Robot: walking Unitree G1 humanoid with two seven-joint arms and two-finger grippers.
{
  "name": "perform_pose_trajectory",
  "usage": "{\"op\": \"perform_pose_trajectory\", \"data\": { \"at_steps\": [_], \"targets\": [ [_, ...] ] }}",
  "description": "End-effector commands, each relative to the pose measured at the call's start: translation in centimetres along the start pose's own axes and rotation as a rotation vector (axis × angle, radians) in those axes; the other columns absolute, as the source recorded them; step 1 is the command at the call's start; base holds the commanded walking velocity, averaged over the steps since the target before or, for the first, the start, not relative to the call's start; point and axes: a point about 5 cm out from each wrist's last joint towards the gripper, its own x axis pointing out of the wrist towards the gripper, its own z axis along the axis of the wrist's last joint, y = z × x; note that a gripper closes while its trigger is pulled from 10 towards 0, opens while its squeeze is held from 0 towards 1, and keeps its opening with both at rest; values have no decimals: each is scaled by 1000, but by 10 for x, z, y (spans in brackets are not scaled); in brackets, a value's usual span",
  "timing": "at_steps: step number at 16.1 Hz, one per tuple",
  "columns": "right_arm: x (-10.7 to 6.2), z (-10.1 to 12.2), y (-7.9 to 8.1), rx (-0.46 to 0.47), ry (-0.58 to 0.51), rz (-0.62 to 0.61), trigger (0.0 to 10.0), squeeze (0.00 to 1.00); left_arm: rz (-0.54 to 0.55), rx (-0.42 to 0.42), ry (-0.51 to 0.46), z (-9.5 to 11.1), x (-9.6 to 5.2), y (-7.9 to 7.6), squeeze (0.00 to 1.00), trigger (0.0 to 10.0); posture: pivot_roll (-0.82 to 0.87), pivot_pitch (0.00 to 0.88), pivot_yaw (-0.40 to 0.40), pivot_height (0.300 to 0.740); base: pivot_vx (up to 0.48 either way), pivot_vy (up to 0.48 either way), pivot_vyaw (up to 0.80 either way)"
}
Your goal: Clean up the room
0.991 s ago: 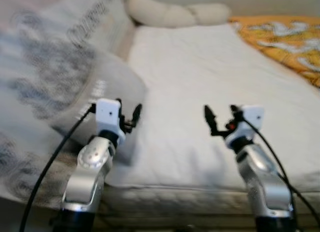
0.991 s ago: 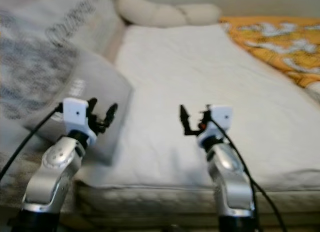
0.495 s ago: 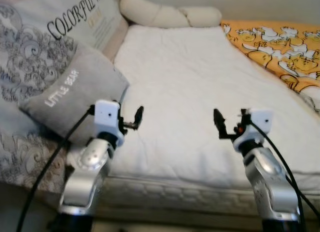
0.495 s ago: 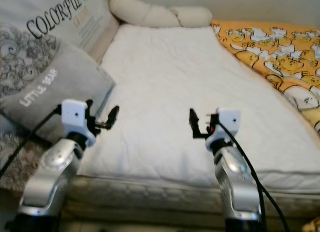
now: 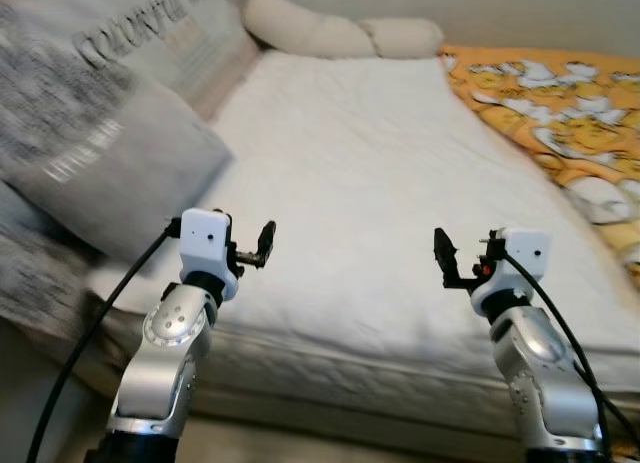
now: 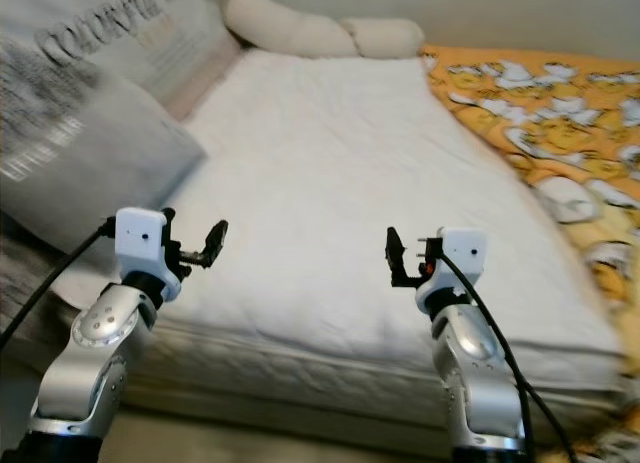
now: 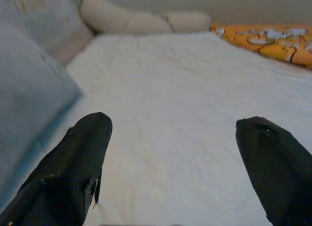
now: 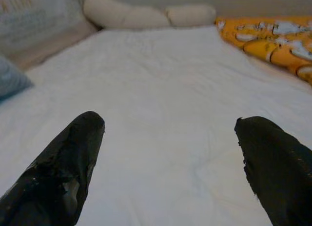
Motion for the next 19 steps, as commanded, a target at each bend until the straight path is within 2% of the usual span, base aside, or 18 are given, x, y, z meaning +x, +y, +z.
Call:
{"op": "perform_pose_trajectory", "data": {
  "at_steps": [1,4,17,19],
  "targets": [
    [1,3,1,0,-5,4,10000,1000,8,6,-5,2,1,1,1000,10000,-108,0,12,740,0,-480,0],
    [2,5,0,3,-10,2,10000,1000,2,-2,-7,1,2,-3,1000,10000,-112,0,10,740,0,-480,0],
    [2,0,-10,-23,10,-28,10000,1000,-4,21,-4,1,1,-3,1000,10000,-111,0,9,740,0,-480,0],
    [2,0,-11,-24,12,-29,10000,1000,-3,23,-4,0,1,-3,1000,10000,-112,0,10,740,0,-480,456]
  ]
}}
